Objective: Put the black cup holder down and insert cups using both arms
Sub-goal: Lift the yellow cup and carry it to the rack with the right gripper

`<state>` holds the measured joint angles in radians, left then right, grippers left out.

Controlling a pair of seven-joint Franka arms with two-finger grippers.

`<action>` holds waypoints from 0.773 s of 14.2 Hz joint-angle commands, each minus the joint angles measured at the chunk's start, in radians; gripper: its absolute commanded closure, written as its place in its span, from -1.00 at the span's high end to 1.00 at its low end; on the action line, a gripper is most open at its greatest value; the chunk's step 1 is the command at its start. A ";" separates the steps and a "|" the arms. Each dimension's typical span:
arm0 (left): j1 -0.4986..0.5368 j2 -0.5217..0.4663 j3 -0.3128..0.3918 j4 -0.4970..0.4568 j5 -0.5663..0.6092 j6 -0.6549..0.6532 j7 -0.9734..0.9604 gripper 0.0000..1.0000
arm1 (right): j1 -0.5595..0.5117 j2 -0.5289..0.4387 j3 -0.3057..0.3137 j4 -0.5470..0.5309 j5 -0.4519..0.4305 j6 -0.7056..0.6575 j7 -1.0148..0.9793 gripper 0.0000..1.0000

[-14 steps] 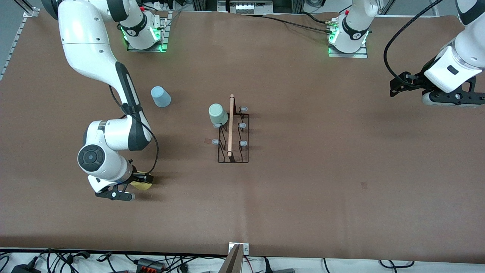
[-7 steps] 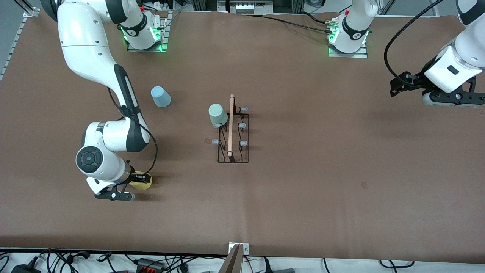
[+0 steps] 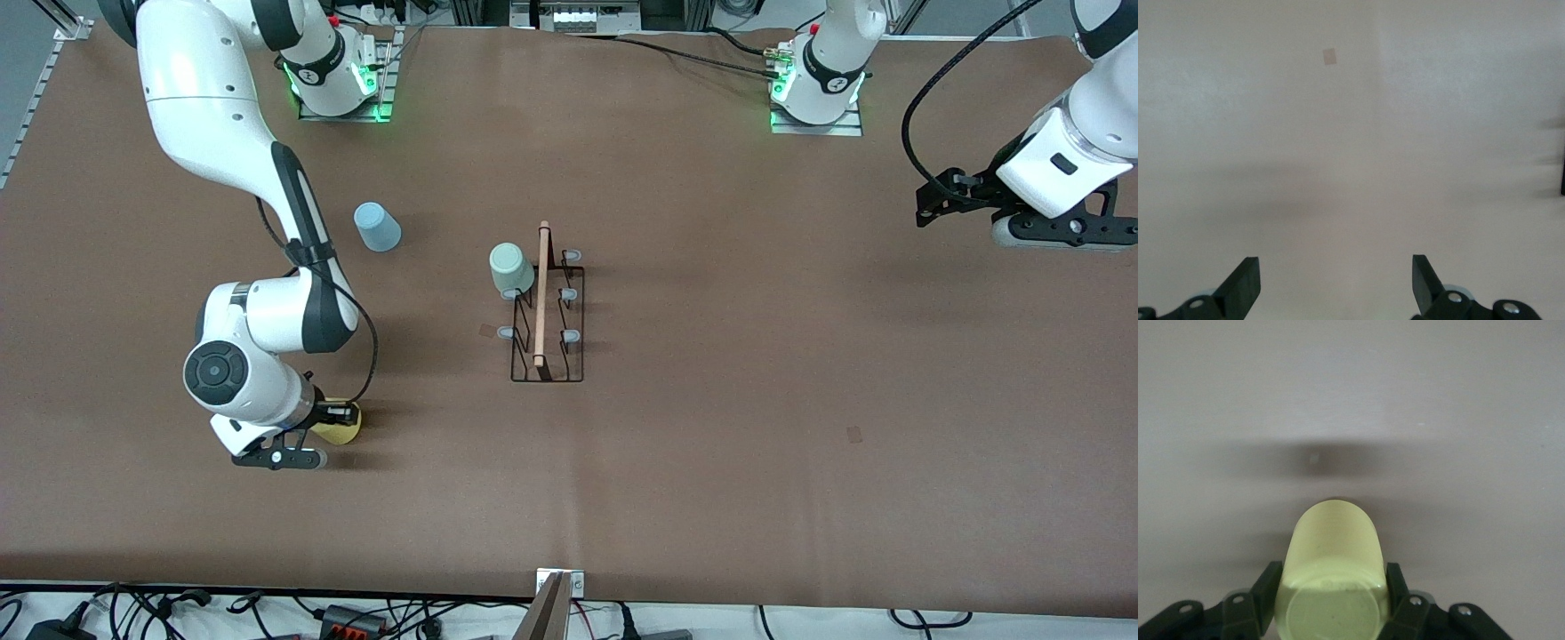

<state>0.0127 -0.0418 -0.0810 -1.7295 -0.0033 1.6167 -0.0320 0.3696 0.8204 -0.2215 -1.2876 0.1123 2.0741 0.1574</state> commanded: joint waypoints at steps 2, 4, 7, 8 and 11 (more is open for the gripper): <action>0.001 0.008 0.004 0.025 -0.018 -0.023 0.024 1.00 | 0.077 -0.098 0.010 0.126 0.016 -0.248 0.007 -0.54; 0.001 0.008 0.006 0.025 -0.017 -0.023 0.024 1.00 | 0.094 -0.101 0.030 0.160 0.107 -0.291 0.013 -0.53; 0.001 0.008 0.004 0.025 -0.018 -0.023 0.024 1.00 | 0.152 -0.127 0.030 0.160 0.176 -0.295 0.115 -0.53; 0.001 0.008 0.006 0.025 -0.017 -0.023 0.024 1.00 | 0.178 -0.127 0.028 0.160 0.176 -0.295 0.154 -0.53; 0.001 0.008 0.006 0.025 -0.018 -0.023 0.026 1.00 | 0.238 -0.118 0.028 0.160 0.178 -0.266 0.275 -0.53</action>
<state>0.0129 -0.0418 -0.0806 -1.7290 -0.0033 1.6162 -0.0314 0.5759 0.6924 -0.1900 -1.1381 0.2744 1.7941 0.3633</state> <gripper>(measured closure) 0.000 0.330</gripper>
